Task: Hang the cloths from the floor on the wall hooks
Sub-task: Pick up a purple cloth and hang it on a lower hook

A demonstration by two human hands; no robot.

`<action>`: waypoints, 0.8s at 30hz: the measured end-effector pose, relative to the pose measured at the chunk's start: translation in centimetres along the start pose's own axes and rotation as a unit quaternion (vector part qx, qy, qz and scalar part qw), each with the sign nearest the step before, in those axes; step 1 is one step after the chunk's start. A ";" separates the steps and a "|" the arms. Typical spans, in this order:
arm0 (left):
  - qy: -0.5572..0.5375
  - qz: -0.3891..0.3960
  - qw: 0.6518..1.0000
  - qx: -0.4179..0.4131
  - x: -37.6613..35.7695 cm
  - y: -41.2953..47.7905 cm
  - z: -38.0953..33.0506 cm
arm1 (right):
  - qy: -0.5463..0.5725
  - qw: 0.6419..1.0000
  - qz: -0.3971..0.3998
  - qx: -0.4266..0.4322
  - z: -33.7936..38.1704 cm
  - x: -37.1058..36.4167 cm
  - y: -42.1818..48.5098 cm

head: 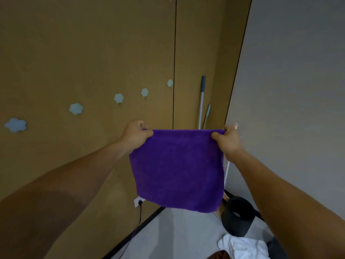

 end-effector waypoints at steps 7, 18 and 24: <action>-0.070 0.052 0.996 0.005 -3.4 5.8 1.1 | 0.081 0.996 0.024 -0.008 0.9 -7.3 4.1; 0.030 0.285 0.957 -0.039 -8.3 12.8 1.9 | -0.027 0.965 0.261 0.001 2.7 -16.8 9.0; -0.094 0.204 0.974 -0.031 -8.6 17.5 1.3 | 0.079 0.980 0.182 -0.010 3.9 -18.5 13.7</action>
Point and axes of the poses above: each hand's wrist, its own y-axis towards the middle knuckle, its own x-axis out of the back of the hand, z = x × y, the point moved 10 cm from there along y, towards the middle knuckle, and after that the axes turned 6 degrees about -z, right-handed, at the moved point
